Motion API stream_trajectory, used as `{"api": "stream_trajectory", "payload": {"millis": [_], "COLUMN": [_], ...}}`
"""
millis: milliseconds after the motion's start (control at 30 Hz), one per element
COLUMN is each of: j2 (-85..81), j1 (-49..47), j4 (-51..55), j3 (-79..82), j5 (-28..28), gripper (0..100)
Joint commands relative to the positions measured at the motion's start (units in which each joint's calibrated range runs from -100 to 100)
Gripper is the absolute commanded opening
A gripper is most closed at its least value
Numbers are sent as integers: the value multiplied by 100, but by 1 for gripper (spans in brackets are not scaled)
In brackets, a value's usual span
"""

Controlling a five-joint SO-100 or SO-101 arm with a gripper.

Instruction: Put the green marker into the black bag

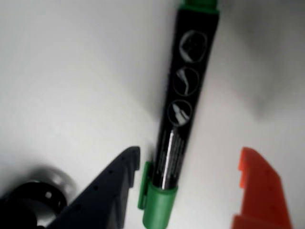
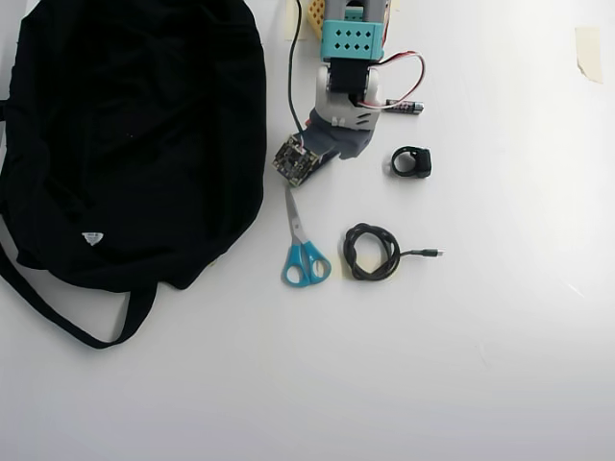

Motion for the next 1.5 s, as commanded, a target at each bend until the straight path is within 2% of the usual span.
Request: {"api": "stream_trajectory", "payload": {"millis": [0,833,1367,1467], "j2": [-21,461,469,469], "j1": [-34,26,34,34], "j4": [-158,-942,-951,-951], "j3": [-101,-20,339,348], "j5": [104,88,62,62], "gripper": [27,27,26,24]}}
